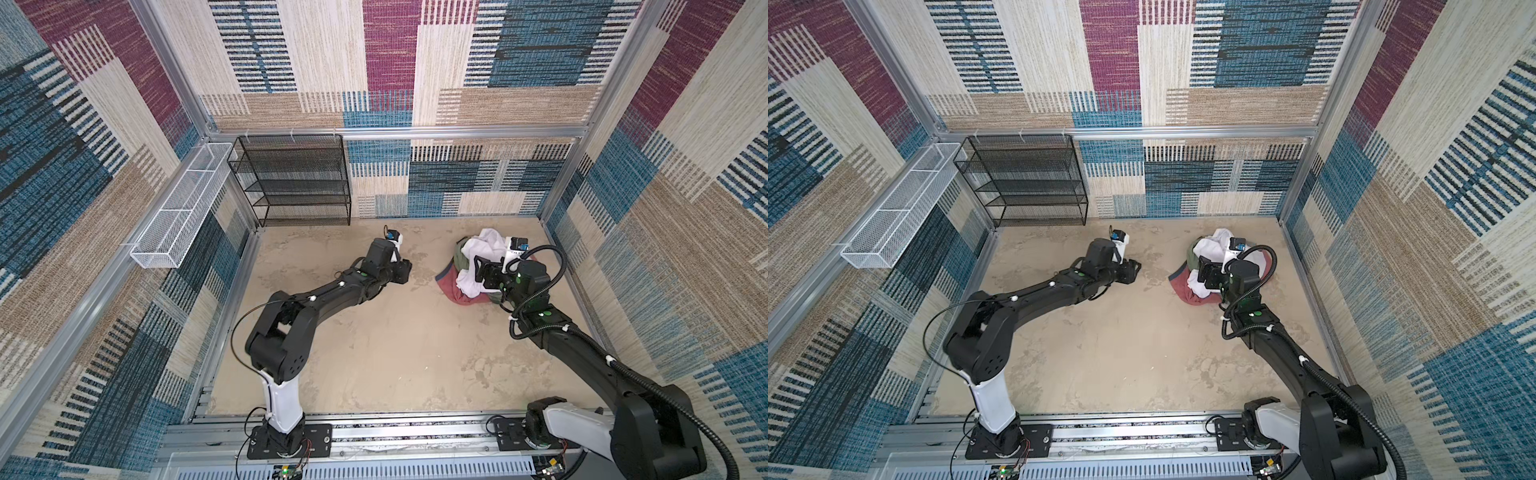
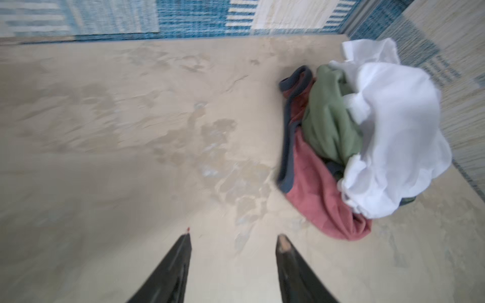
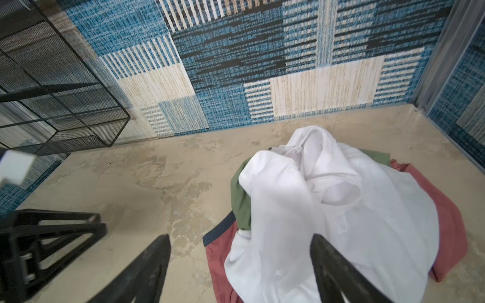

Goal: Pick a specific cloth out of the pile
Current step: 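Reach the left gripper to the pink shirt's navy-trimmed edge and grasp it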

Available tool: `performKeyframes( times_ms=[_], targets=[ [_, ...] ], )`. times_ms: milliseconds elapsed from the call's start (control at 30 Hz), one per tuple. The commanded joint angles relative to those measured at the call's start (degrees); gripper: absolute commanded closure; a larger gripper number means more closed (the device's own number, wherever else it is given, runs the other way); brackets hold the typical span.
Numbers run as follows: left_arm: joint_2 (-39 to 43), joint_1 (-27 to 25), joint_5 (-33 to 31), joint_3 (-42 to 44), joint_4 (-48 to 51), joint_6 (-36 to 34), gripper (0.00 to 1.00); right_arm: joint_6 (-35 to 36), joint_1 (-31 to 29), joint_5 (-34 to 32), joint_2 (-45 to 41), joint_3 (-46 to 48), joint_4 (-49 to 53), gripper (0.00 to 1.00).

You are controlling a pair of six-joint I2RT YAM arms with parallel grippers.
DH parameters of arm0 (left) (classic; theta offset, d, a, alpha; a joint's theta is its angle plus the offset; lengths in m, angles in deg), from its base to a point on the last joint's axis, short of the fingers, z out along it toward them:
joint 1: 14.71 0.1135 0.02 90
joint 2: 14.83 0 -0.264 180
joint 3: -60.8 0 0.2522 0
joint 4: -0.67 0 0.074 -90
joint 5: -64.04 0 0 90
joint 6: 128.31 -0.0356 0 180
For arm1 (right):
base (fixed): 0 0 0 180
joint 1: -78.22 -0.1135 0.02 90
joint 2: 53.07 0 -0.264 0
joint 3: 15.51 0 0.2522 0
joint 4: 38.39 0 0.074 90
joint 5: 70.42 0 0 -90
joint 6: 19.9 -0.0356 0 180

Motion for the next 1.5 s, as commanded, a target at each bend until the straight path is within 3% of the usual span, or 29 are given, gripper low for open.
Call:
performKeyframes(
  times_ms=[0,167,467,1200,1367,1467],
  targets=[
    [-6.91,-1.79,3.66,-7.05,4.54,3.49,0.46,-1.59,-0.39,1.86,-0.87,-0.3,2.07,0.14],
    [-15.04,-3.03,5.31,-15.34,7.88,6.18,0.47,-2.51,-0.69,2.44,-2.01,-0.08,2.53,0.14],
    [-21.53,-3.68,5.52,-23.8,13.33,6.94,0.48,-2.93,-1.17,2.06,-0.46,-0.64,2.57,0.14],
    [-29.03,-5.09,9.01,-32.7,16.09,10.49,0.51,-3.07,-1.39,2.57,-0.59,-1.1,3.5,0.13],
    [-30.17,-6.01,8.75,-34.01,16.31,11.05,0.54,-3.32,-1.4,2.84,0.11,-1.69,3.35,0.13],
    [-30.47,-6.22,7.62,-34.21,16.81,10.96,0.62,-3.57,-1.47,3.29,0.13,-2.19,4.12,0.13]
  ],
)
